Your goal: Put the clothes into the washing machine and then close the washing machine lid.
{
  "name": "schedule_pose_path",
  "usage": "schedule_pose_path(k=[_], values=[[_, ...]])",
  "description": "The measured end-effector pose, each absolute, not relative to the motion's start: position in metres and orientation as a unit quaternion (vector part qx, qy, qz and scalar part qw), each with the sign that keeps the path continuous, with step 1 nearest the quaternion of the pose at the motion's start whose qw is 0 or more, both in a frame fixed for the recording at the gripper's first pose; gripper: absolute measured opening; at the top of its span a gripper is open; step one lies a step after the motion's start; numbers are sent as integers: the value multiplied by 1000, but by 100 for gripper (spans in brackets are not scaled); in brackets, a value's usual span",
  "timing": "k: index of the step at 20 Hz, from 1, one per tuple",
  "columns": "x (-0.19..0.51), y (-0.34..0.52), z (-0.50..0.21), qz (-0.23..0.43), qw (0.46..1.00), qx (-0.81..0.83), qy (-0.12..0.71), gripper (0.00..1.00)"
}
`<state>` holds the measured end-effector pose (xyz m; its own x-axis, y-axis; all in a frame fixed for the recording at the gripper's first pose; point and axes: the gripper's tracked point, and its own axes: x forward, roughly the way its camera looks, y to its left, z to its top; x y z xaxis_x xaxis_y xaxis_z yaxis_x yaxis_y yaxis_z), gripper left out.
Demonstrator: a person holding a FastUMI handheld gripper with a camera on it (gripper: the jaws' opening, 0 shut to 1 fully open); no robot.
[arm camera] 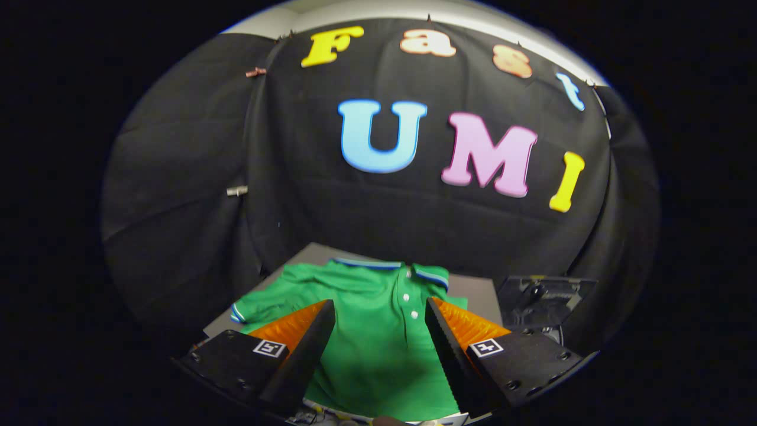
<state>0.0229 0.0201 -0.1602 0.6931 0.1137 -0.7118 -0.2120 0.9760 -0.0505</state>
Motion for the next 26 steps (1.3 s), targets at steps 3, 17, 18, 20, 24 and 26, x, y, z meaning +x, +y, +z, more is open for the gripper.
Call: schedule_pose_path(k=[3, 17, 18, 20, 24, 26], values=[[8, 12, -212, 77, 867, -42, 490, 97], [25, -1, -213, 78, 862, -69, 495, 36], [25, 0, -211, 88, 862, -79, 492, 36], [24, 1, -211, 105, 861, -95, 488, 36], [25, 6, -209, 114, 854, -105, 497, 5], [26, 5, -208, 122, 853, -109, 495, 5]])
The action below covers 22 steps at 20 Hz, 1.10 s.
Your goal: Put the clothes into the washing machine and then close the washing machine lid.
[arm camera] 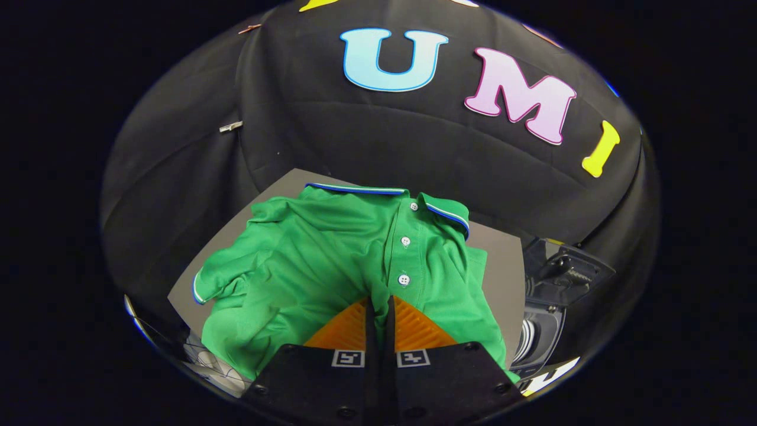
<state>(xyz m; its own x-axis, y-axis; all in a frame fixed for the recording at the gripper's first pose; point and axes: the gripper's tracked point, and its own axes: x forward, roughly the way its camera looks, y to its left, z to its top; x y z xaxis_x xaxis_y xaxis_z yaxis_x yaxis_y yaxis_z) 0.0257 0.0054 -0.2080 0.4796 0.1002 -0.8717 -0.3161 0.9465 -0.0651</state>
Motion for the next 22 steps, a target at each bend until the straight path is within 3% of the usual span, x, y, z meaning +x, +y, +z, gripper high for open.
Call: schedule_pose_path(k=[12, 22], values=[[33, -6, -154, 161, 884, -77, 433, 5], [29, -103, -131, 181, 886, -25, 425, 5]])
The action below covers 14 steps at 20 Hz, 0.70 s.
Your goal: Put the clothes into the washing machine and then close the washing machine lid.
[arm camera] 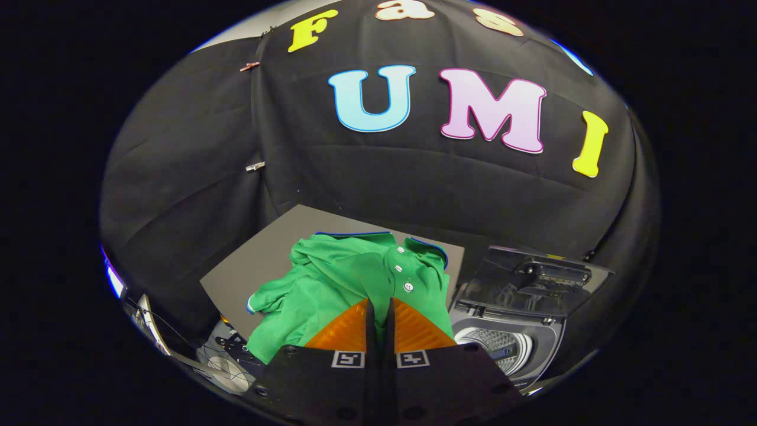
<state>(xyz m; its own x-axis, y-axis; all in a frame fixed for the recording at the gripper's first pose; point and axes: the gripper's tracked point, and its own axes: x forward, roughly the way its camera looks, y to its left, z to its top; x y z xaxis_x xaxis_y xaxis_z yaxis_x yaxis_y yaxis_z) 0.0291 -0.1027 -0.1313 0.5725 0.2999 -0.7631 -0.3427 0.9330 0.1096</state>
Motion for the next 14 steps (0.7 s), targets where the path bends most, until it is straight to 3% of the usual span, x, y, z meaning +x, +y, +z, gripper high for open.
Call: schedule_pose_path(k=[14], values=[[34, -252, -107, 229, 896, 0, 380, 5]])
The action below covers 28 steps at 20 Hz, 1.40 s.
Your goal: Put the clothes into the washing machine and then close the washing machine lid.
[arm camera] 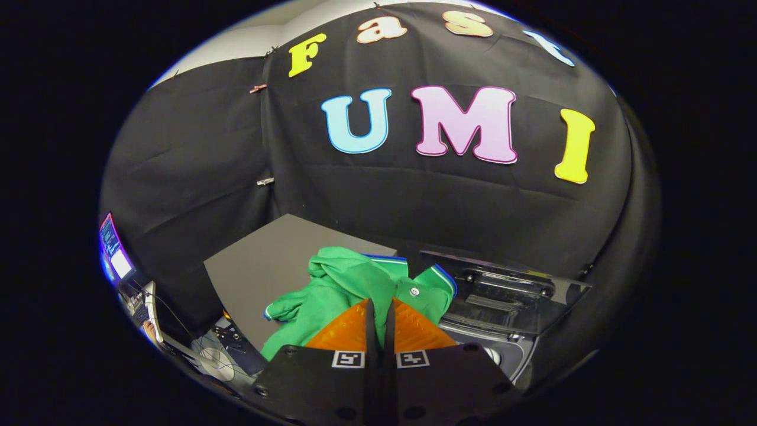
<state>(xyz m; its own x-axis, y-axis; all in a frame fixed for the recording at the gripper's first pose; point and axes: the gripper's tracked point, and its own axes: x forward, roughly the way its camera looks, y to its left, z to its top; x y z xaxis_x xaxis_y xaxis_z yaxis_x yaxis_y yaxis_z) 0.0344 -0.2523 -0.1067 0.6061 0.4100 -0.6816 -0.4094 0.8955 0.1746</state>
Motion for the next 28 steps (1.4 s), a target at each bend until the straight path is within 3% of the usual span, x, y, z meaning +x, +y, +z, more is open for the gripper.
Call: schedule_pose_path(k=[9, 19, 28], values=[[61, -358, -144, 164, 895, 22, 414, 5], [61, -403, -239, 81, 873, 3, 481, 5], [19, -395, -338, 63, 830, -5, 554, 5]])
